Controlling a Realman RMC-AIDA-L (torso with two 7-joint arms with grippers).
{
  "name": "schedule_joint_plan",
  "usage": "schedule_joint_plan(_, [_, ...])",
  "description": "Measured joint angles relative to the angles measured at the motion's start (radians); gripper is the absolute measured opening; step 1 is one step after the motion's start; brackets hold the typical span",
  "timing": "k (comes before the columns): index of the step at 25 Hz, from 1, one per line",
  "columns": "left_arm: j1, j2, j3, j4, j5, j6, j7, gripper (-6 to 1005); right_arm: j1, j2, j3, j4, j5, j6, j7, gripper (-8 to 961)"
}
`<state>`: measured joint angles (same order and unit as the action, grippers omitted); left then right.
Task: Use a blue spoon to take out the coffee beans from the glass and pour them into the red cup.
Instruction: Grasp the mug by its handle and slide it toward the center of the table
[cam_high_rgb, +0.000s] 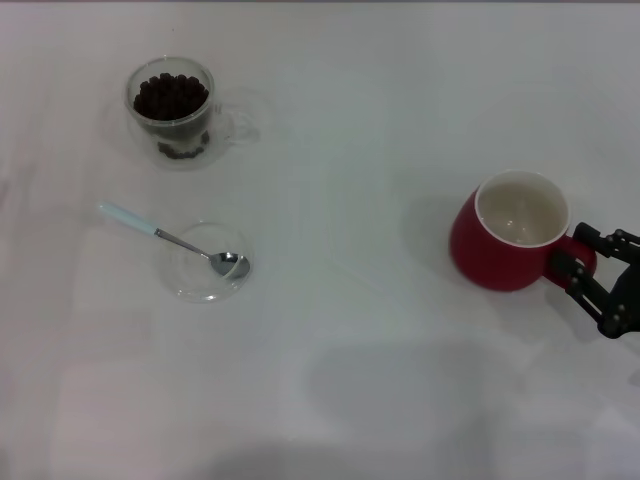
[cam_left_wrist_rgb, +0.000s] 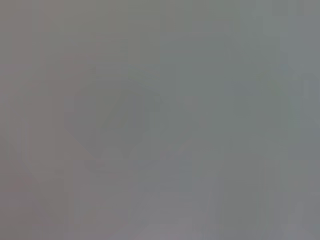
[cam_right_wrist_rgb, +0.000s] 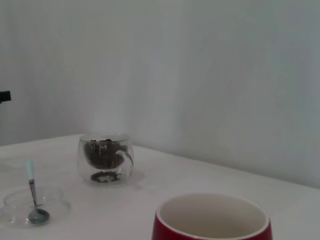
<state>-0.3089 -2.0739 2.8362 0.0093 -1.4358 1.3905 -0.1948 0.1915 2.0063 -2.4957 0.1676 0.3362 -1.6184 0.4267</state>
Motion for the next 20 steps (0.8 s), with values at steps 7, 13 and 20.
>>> schedule_joint_plan(7, [-0.001, 0.0, 0.004, 0.0, 0.0, -0.008, 0.0, 876, 0.005, 0.0, 0.0, -0.043, -0.047, 0.004, 0.0, 380])
schedule_joint_plan(13, [0.002, 0.0, 0.005, 0.0, 0.0, -0.008, 0.0, 876, 0.02, 0.0, 0.0, -0.099, -0.112, 0.037, 0.0, 376])
schedule_joint_plan(20, [0.008, -0.003, 0.005, 0.0, 0.0, -0.008, 0.0, 877, 0.028, 0.001, 0.0, -0.131, -0.152, 0.052, 0.0, 370])
